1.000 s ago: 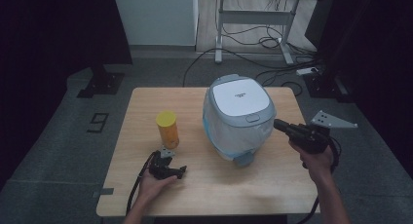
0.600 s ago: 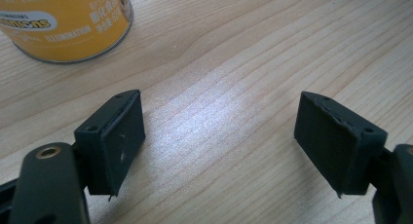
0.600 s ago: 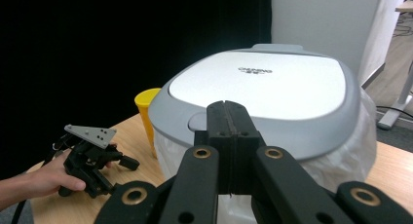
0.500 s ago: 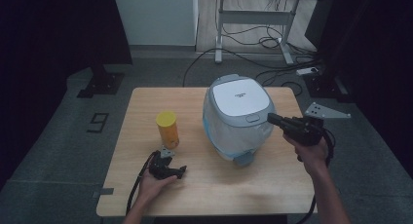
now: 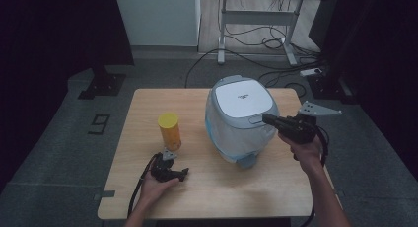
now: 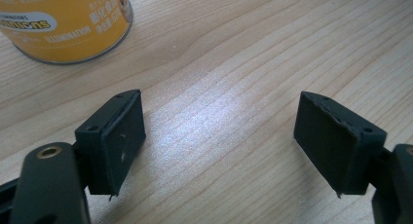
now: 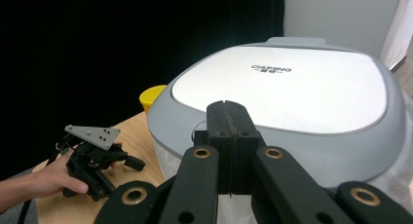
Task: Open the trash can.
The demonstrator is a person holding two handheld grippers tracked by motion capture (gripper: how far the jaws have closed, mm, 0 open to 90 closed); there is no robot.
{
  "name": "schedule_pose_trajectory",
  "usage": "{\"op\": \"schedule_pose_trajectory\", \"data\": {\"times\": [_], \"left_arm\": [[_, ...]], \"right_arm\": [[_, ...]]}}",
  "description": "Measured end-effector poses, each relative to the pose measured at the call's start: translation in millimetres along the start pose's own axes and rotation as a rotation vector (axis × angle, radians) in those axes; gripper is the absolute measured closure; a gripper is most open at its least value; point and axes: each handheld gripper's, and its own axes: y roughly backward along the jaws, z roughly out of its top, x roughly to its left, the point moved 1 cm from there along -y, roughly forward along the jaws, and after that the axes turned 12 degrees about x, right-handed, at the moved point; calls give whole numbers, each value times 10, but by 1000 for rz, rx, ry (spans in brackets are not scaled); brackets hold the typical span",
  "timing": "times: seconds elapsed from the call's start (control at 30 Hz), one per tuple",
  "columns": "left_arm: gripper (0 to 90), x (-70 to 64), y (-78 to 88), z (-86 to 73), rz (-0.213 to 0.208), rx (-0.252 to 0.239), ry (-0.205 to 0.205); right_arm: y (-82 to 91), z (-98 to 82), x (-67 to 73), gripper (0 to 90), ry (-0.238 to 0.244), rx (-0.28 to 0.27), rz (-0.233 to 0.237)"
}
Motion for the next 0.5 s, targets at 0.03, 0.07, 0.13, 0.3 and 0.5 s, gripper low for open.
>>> {"op": "schedule_pose_trajectory", "data": {"times": [0.03,0.07,0.13,0.3,0.5], "left_arm": [[188,0,0,0,0,0,-1],[189,0,0,0,1,0,-1],[189,1,0,0,1,0,-2],[189,1,-1,-1,1,0,-4],[189,1,-3,0,3,0,-7]], "right_arm": [[-31,-1,-7,892,-2,2,4],[-45,-1,-10,892,-4,4,6],[-58,0,-12,892,-5,4,8],[-116,13,-14,892,-6,8,14],[-174,25,-30,892,-5,14,5]]}}
